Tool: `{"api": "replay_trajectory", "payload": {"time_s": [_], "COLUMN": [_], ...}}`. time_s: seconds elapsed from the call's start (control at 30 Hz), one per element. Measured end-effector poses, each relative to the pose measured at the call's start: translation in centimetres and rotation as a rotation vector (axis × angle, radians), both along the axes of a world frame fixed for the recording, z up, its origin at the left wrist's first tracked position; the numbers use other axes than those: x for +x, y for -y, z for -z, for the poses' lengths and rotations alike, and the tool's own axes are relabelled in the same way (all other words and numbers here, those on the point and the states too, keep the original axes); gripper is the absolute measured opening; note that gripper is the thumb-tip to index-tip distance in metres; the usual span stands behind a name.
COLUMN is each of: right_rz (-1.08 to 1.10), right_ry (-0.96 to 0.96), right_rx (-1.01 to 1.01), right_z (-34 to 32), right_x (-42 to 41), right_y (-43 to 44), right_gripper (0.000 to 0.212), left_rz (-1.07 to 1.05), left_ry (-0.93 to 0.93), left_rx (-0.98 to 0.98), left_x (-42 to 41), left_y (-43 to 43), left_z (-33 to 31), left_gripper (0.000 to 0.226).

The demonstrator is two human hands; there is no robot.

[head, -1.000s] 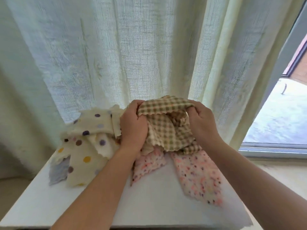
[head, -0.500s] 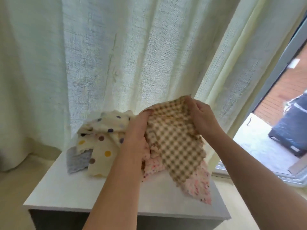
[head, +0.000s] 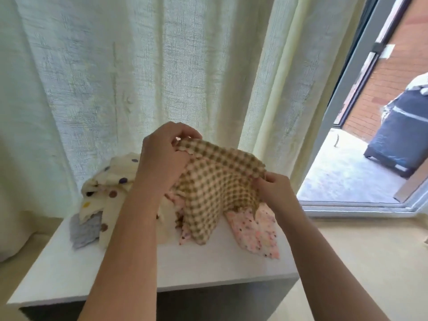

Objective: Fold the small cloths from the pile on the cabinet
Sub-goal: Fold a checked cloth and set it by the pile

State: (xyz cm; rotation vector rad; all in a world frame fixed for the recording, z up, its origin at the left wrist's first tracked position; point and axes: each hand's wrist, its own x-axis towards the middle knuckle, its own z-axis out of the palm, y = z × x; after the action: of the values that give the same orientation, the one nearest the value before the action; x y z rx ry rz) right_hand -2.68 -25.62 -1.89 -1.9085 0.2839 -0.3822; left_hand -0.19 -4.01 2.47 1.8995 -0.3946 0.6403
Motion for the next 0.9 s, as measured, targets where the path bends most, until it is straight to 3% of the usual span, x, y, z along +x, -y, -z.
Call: {"api": "replay_trajectory", "payload": {"time_s": [0.13,0.23,0.27,0.33,0.4,0.5,0.63,0.73,0.83,0.9], "right_rz": [-0.013,-0.192,-0.241,-0.304,-0.382,-0.483,-0.504,-0.5,-0.431,-0.37], "right_ry": [-0.097,-0.031,-0.007,0.001,-0.017,-0.015,0.048,0.053,0.04,0.06], "right_rx": [0.258,0.697,0.843,1.066,1.185,1.245,1.286,1.248,1.016,0.686], "right_z": [0.4,-0.8,-1.2,-1.6,-2.1,-3.0,-4.3,-4.2,-3.4,-3.0], "right_x": [-0.3,-0.5,-0.5,-0.8,-1.1,-1.6,-1.9,-2.1,-2.3,-2.0], "right_y": [0.4,0.1,0.2,0.3,0.3,0.4,0.6,0.3,0.4,0.9], "right_gripper": [0.02,0.017,0.018,0.022,0.027,0.029,0.03,0.02,0.022,0.03], "left_rz": [0.21,0.58,0.653,0.596,0.38,0.19,0.269,0.421,0.408,0.341], "left_ry": [-0.112,-0.449,-0.538,-0.658,-0.755,-0.925,-1.103,-1.064,-0.907,-0.77], "left_rx": [0.229,0.456,0.496,0.396,0.152,-0.09,-0.11,-0.301,-0.564,-0.673], "left_x": [-2.3,-4.3,-4.5,-3.7,-2.4,-1.1,-1.6,-2.0,-1.7,-1.3], "left_y": [-0.5,-0.9,-1.2,-1.3,-0.6,1.3,2.0,2.1,1.8,1.2], "left_z": [-1.6,-2.3,-2.3,-1.4,-0.2,1.4,3.1,2.9,2.1,1.7], "left_gripper": [0.03,0.01,0.024,0.043,0.048,0.04,0.061,0.047,0.03,0.02]}}
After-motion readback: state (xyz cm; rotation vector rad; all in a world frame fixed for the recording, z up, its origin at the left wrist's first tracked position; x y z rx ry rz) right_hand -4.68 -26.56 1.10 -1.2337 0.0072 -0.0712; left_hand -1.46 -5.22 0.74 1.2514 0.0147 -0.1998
